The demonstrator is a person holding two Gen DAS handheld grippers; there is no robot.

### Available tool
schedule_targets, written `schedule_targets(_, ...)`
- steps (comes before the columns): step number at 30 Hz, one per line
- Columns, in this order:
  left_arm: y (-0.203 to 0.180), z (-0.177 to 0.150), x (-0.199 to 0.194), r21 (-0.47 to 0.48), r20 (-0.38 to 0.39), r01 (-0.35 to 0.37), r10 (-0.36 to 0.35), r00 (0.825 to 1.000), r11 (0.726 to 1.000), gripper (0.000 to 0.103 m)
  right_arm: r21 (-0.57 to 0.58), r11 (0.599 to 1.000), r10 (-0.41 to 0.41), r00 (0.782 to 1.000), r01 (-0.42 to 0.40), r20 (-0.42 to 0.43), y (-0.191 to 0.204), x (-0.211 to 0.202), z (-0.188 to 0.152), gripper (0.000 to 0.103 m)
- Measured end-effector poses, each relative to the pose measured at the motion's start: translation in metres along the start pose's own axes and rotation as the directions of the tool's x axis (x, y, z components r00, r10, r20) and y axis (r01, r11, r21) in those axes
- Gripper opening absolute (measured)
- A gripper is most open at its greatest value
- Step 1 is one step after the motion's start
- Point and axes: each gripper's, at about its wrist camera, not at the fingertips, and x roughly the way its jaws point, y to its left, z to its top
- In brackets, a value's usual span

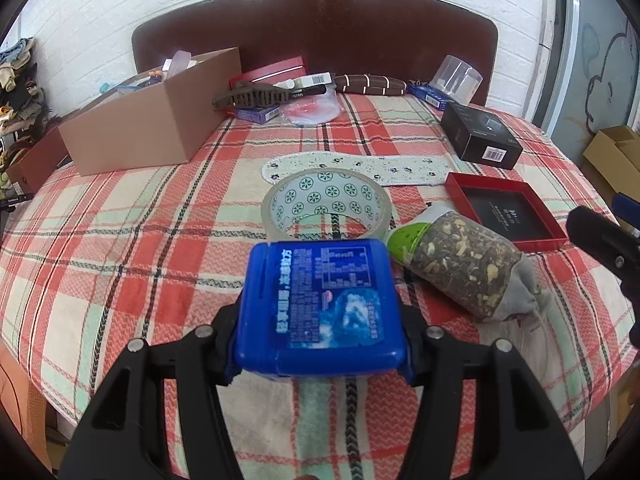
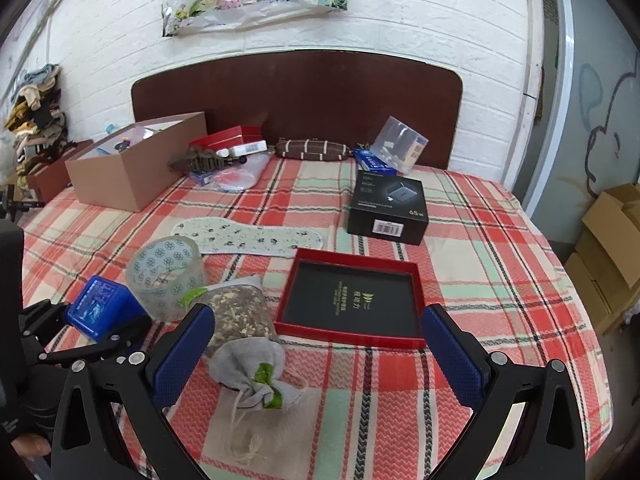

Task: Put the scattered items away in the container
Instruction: 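Grasp the blue plastic box with the left gripper, then grasp the clear tape roll with the right gripper while the left gripper holds the blue box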

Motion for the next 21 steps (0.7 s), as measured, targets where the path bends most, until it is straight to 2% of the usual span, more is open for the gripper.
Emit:
schedule_targets(3,0.004,-0.001,-0.004,0.025,0.009,0.022,-0.022,1.000,0.999,0.057,-0.051,0.998,0.034,0.999,-0.034,0.010,0.016,-0.003,0.004,0.103)
schedule_targets(6,0.011,-0.002,-0.005,0.031,0.012,0.018,-0.019,1.000,0.999,0.057,-0.100,0.995,0.027,0.999,-0.025,0.022,0.029,-0.003,0.008,0.103)
schedule_targets(12,0.026,-0.002,-0.006,0.018,0.006,0.000,-0.001,1.000,1.000,0.057,-0.132,0.989,0.067,0.998,-0.066,0.002,0.047,0.005,0.014,0.103)
schedule_targets(15,0.032,-0.002,-0.005,0.030,0.001,-0.018,0.018,1.000,0.999,0.058,-0.151,0.980,0.126,0.992,-0.126,-0.010,0.053,0.009,0.015,0.103)
schedule_targets(18,0.045,-0.005,-0.006,0.032,-0.012,-0.043,0.044,0.999,0.999,0.057,-0.198,0.953,0.234,0.972,-0.232,-0.012,0.063,0.013,0.019,0.103)
schedule_targets(21,0.064,-0.008,-0.008,0.011,-0.021,-0.072,0.072,0.997,0.997,0.057,-0.228,0.898,0.376,0.925,-0.376,-0.043,0.077,0.023,0.028,0.103)
